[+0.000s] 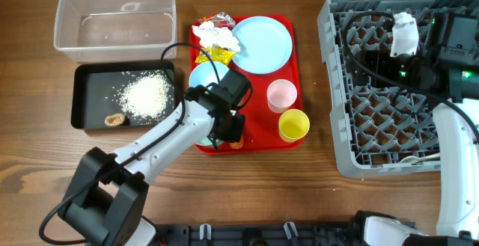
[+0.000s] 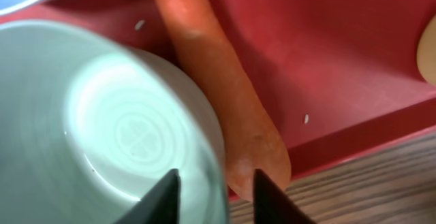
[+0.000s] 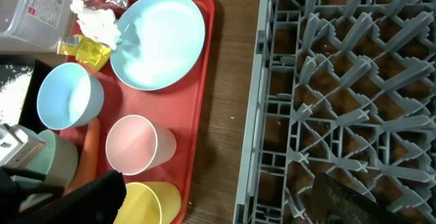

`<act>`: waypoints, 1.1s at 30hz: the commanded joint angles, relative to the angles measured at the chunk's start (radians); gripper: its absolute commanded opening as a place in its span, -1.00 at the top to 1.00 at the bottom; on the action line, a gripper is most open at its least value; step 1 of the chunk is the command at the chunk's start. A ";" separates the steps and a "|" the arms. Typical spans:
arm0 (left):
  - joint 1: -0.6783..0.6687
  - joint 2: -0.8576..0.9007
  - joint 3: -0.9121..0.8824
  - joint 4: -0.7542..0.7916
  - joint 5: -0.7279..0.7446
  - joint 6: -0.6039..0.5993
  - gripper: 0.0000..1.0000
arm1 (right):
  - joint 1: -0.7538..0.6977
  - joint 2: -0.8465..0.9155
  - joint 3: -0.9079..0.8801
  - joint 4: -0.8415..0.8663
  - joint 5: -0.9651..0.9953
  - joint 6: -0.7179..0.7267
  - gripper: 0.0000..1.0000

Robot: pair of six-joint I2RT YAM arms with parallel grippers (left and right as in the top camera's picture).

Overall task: Sort waste into correct bins and load items into the dishwasher rack
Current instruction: 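Place the green bowl back on the red tray with the left gripper, then grasp the white tissue on the red tray with the left gripper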

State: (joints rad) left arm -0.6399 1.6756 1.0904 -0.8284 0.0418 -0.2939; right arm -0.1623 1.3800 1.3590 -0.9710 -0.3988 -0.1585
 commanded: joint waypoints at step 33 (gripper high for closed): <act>-0.109 0.006 0.267 -0.084 -0.067 0.002 -0.64 | 0.004 0.005 0.000 -0.010 0.007 0.005 -0.80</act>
State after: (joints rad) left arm -0.7521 1.6783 1.1702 -0.8421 0.0380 -0.2977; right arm -0.1623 1.3800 1.3590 -0.9806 -0.3988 -0.1585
